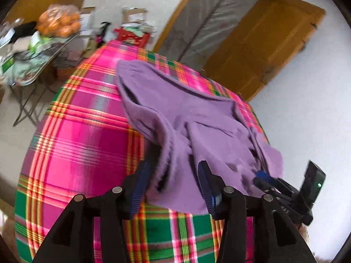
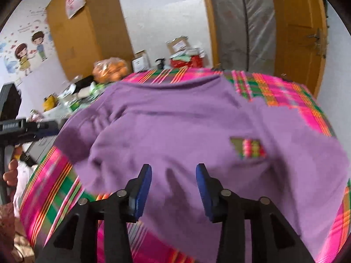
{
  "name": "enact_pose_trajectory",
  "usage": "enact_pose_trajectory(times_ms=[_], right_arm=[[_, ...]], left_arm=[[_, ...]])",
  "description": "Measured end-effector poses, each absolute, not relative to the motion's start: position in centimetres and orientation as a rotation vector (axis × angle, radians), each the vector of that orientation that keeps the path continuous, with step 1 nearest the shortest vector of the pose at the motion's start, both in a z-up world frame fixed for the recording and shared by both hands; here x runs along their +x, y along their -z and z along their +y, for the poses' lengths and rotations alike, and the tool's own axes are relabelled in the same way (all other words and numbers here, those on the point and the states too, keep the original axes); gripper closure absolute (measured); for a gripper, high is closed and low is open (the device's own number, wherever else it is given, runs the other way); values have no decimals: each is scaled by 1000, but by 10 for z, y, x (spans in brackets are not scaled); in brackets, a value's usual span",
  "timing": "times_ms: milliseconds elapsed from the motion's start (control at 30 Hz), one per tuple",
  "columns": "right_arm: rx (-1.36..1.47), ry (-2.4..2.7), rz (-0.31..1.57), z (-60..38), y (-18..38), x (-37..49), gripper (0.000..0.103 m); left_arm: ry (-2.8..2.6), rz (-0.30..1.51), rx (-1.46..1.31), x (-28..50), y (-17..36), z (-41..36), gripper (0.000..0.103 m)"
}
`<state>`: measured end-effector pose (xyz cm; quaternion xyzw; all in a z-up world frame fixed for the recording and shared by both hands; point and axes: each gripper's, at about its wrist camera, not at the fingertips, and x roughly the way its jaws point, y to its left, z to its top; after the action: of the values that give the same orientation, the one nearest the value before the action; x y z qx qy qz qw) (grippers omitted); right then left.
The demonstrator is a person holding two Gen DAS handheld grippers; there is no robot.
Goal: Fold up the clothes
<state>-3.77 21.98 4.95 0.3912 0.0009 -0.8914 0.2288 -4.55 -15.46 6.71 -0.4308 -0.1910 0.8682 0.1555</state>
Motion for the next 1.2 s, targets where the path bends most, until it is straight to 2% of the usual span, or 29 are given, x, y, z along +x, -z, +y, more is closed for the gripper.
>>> enact_pose_trajectory(times_ms=[233,700,767,833,900,933,967,1067,1200], right_arm=[[1102,2399,87,201,-35,-24,58],[1087,2388,383,154,-22,-22,58],[1110,2400,381,154,-21,-27,58],[1121,2399,341,156,-22,-33,58],[1129,2405,308,157,-23,-35,63],[1130,2412,297,158,-23,-36,71],[1130,2419,286,159,-24,-36,81],[1131,2435,254,166,-26,-37,96],[1119,2454,227,174,-30,-36,97]], left_arm=[[-2567,-490,-1328,-49,-50,-146,54],[-2521,-662,-1462,-72,-18,-151,55],[-2523,-700,-1429,-70,-19,-152,60],[-2534,-707,-1401,-69,-20,-153,78],[-2548,-701,-1384,-69,-21,-153,89],[-2554,-709,-1380,-70,-21,-155,92],[-2556,-722,-1375,-70,-22,-157,92],[-2545,-795,-1355,-63,-22,-167,93],[-2575,-823,-1326,-51,-27,-176,93]])
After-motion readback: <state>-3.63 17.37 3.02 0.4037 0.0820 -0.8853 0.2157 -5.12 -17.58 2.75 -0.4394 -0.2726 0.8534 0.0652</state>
